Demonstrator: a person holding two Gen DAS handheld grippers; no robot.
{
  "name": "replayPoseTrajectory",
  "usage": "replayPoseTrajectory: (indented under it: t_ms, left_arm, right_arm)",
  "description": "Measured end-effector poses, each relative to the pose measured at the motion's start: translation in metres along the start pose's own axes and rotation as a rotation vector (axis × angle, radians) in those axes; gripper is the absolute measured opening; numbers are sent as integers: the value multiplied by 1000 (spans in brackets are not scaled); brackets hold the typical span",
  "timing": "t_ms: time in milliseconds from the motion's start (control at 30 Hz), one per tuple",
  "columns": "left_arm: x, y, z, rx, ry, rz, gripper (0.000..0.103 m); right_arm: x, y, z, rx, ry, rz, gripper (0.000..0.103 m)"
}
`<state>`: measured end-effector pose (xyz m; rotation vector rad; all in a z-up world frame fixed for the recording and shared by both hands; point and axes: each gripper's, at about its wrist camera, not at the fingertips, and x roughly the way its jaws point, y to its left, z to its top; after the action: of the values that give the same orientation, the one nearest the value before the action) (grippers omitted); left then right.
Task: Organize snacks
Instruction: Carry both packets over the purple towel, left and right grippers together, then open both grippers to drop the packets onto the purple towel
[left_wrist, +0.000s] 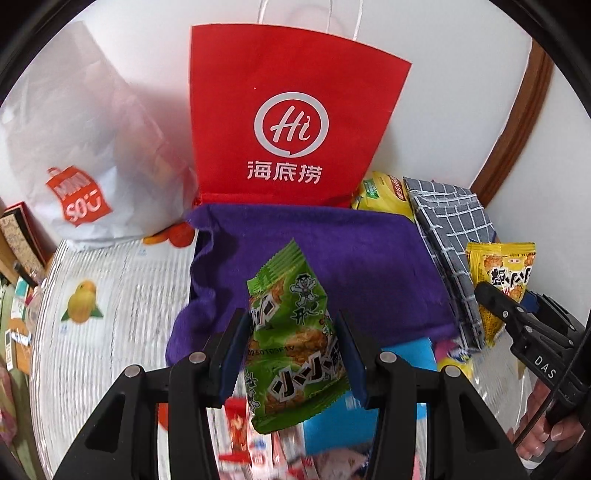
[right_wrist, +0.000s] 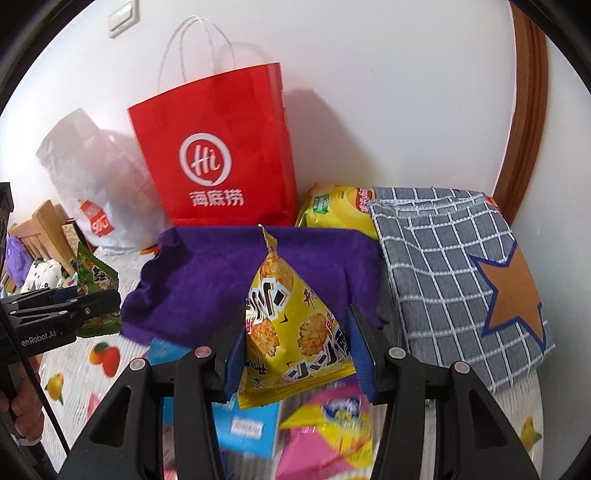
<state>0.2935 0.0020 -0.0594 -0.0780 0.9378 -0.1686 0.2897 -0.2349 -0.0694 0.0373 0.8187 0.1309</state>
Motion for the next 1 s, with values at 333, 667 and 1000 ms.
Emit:
replayPoseTrajectory:
  t_ms: [333, 667, 1000]
  left_arm:
    - [45, -1, 33, -7, 21, 8, 46]
    - [92, 7, 47, -15, 64, 7, 46]
    - [131, 22, 47, -52, 122, 16, 46]
  right_arm:
    - [57, -14, 24, 21, 25, -2, 49]
    - [107, -15, 30, 23, 84, -13, 49]
    - [141, -15, 24, 25, 170, -7, 49]
